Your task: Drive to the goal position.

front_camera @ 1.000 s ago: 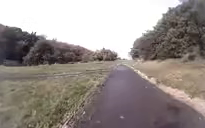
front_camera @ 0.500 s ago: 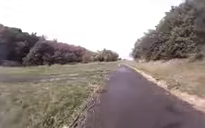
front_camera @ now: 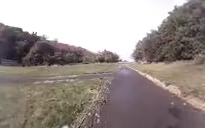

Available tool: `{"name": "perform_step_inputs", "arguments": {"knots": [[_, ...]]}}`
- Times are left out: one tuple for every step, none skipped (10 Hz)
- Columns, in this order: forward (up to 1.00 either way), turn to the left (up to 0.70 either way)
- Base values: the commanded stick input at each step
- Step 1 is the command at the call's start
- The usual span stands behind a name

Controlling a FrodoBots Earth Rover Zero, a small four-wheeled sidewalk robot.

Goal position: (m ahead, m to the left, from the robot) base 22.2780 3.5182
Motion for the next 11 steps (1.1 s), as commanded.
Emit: {"name": "perform_step_inputs", "arguments": {"knots": [[1.0,-0.4],[1.0,-0.4],[1.0,-0.4],[1.0,-0.4],[1.0,-0.4],[1.0,-0.07],[1.0,0.0],[1.0,0.0],[1.0,0.0],[1.0,0.0],[1.0,0.0]]}}
